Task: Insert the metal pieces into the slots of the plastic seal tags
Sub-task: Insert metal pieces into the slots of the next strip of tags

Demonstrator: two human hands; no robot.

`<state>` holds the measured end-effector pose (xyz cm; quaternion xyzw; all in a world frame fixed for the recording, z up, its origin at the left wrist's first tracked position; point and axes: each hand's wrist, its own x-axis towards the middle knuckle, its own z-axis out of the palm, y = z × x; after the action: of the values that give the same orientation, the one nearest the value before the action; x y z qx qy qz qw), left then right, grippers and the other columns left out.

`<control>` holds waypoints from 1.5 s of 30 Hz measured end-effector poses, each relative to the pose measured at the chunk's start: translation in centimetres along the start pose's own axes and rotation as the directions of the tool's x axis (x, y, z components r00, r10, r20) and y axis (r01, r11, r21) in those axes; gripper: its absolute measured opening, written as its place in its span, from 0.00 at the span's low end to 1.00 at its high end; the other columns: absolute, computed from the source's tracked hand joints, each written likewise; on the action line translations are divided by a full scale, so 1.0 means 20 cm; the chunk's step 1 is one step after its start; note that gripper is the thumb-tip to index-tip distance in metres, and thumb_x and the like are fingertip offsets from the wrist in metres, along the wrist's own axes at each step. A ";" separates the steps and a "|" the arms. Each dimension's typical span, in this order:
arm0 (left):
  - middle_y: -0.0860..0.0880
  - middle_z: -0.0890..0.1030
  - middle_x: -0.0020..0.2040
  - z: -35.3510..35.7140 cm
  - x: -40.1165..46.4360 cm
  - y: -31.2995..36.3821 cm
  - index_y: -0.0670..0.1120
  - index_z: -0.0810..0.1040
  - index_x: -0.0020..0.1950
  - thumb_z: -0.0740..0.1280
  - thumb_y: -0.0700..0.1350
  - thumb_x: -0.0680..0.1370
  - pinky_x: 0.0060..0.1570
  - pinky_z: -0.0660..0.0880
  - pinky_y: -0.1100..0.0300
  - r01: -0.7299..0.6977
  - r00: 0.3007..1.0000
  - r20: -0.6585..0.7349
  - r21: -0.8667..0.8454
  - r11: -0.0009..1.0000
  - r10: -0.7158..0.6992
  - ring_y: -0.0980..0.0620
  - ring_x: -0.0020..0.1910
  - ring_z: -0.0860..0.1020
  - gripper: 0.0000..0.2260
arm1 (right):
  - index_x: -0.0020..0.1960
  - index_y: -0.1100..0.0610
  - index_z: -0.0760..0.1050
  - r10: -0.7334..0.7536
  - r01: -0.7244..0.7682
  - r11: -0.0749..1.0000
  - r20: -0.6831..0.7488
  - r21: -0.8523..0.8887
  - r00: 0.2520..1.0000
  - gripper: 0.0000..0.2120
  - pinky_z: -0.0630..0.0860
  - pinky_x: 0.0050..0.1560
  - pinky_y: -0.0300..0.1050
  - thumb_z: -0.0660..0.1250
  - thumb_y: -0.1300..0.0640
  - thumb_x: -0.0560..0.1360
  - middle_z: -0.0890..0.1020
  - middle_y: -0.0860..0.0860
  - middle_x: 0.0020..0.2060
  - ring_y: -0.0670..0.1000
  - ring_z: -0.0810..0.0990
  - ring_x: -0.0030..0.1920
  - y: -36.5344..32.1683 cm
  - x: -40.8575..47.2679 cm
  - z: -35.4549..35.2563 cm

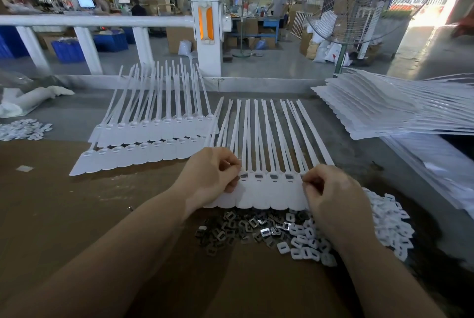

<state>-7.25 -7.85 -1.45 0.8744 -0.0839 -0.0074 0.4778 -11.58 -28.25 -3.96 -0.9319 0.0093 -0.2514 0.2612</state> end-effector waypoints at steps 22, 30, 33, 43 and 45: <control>0.51 0.82 0.43 -0.02 0.07 0.04 0.46 0.83 0.49 0.69 0.40 0.75 0.52 0.77 0.58 -0.058 0.998 0.044 0.276 0.959 0.048 0.53 0.45 0.80 0.05 | 0.46 0.56 0.79 0.001 -0.001 1.000 -0.002 0.000 1.000 0.03 0.75 0.46 0.44 0.66 0.60 0.75 0.79 0.47 0.41 0.48 0.76 0.45 0.00 0.00 0.00; 0.47 0.82 0.48 0.00 0.13 0.09 0.43 0.83 0.51 0.67 0.40 0.76 0.51 0.74 0.58 0.018 0.992 0.113 0.333 0.943 -0.058 0.50 0.49 0.78 0.07 | 0.46 0.55 0.78 0.006 -0.006 1.000 0.000 -0.013 1.000 0.03 0.73 0.44 0.42 0.66 0.59 0.75 0.77 0.45 0.40 0.48 0.75 0.44 0.00 0.00 0.01; 0.46 0.82 0.49 -0.01 0.15 0.10 0.41 0.83 0.51 0.67 0.39 0.76 0.53 0.75 0.56 0.042 0.987 0.129 0.354 0.934 -0.093 0.49 0.50 0.78 0.07 | 0.45 0.55 0.78 0.006 -0.006 1.000 -0.003 -0.011 1.000 0.03 0.73 0.44 0.42 0.65 0.59 0.75 0.77 0.46 0.39 0.48 0.75 0.44 0.00 0.00 0.01; 0.40 0.80 0.44 -0.02 0.19 0.19 0.35 0.80 0.53 0.66 0.37 0.75 0.37 0.71 0.60 0.065 0.940 0.259 0.502 0.862 -0.222 0.46 0.40 0.75 0.10 | 0.46 0.56 0.79 -0.013 0.013 1.000 -0.011 -0.013 1.000 0.03 0.73 0.43 0.41 0.66 0.60 0.75 0.76 0.45 0.38 0.47 0.75 0.42 0.00 0.00 0.01; 0.42 0.77 0.41 -0.02 0.20 0.20 0.36 0.80 0.50 0.66 0.37 0.74 0.35 0.69 0.61 0.071 0.930 0.276 0.515 0.854 -0.244 0.46 0.38 0.73 0.07 | 0.45 0.56 0.79 -0.014 0.014 1.000 -0.013 -0.010 1.000 0.03 0.74 0.43 0.42 0.66 0.60 0.75 0.78 0.47 0.39 0.48 0.75 0.43 0.00 0.00 0.01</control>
<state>-3.78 -10.27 2.30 0.9575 -0.0890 -0.1723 0.2136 -11.48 -28.11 -3.99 -0.9316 0.0059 -0.2593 0.2548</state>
